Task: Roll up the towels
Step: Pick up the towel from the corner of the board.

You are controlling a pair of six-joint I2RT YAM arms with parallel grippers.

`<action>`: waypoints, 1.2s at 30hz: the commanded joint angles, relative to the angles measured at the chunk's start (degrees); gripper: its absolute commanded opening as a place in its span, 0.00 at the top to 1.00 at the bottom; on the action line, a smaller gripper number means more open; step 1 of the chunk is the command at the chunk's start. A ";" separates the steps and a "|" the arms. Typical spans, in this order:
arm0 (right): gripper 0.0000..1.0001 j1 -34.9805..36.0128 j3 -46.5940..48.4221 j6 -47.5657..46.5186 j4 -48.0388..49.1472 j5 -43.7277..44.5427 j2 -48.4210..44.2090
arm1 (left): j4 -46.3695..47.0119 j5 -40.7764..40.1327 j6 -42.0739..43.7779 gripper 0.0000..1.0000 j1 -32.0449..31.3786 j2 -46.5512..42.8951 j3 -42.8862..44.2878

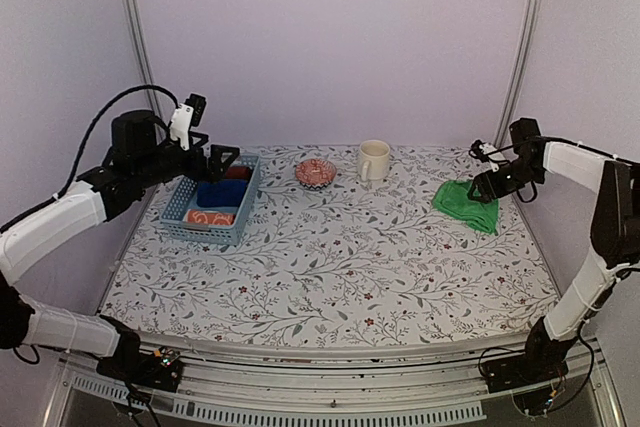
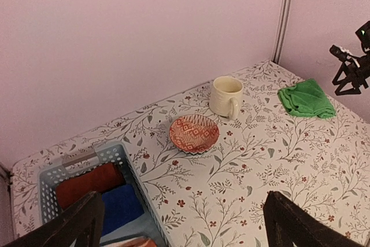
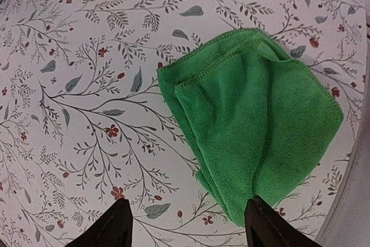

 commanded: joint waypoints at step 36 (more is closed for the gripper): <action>0.78 0.22 45.14 7.36 -0.69 12.33 48.87 | 6.33 -14.73 -2.29 0.01 -5.13 11.37 0.11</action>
